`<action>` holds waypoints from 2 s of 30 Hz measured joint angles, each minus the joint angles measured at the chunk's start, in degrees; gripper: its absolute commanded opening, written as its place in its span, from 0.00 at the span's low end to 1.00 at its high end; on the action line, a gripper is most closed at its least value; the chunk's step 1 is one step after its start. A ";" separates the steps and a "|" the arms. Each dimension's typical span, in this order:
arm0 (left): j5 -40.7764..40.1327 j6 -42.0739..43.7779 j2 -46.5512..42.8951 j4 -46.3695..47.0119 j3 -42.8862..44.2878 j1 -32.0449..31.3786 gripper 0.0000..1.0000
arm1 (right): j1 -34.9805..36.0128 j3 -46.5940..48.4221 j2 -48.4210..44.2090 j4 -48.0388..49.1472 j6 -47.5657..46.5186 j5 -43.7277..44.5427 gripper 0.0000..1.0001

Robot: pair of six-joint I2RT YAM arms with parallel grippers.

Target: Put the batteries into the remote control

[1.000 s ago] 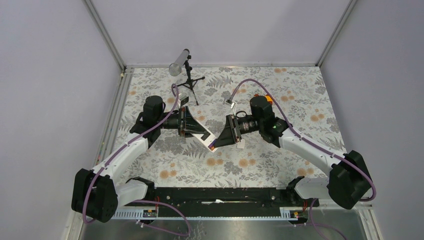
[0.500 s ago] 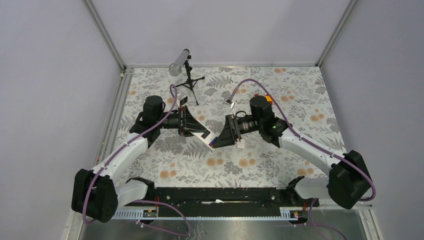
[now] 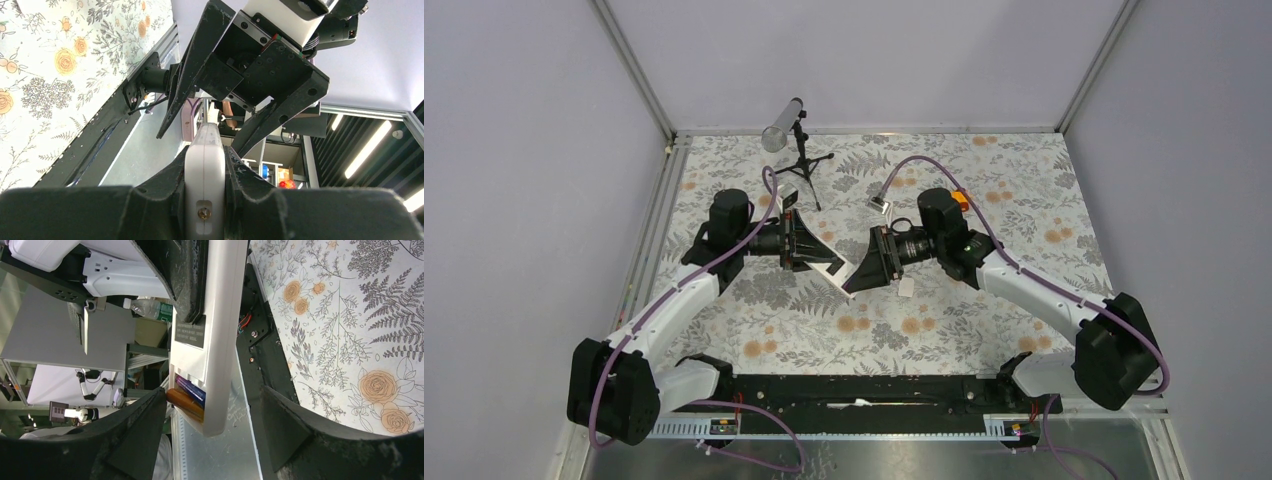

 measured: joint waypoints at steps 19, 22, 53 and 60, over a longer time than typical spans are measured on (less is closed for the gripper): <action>-1.77 2.64 0.68 -6.84 2.10 0.04 0.00 | 0.98 2.80 2.12 -5.77 -5.29 0.68 0.70; -2.38 3.34 0.68 -7.19 2.16 0.04 0.00 | 1.20 2.80 2.21 -5.77 -5.51 0.59 0.51; 0.76 -1.03 -1.66 3.58 0.61 0.37 0.00 | 0.37 -1.22 3.41 12.66 11.58 -4.81 0.77; 0.85 1.84 -1.66 -0.90 0.94 0.33 0.00 | -0.42 -2.32 3.41 15.87 14.43 -4.46 0.75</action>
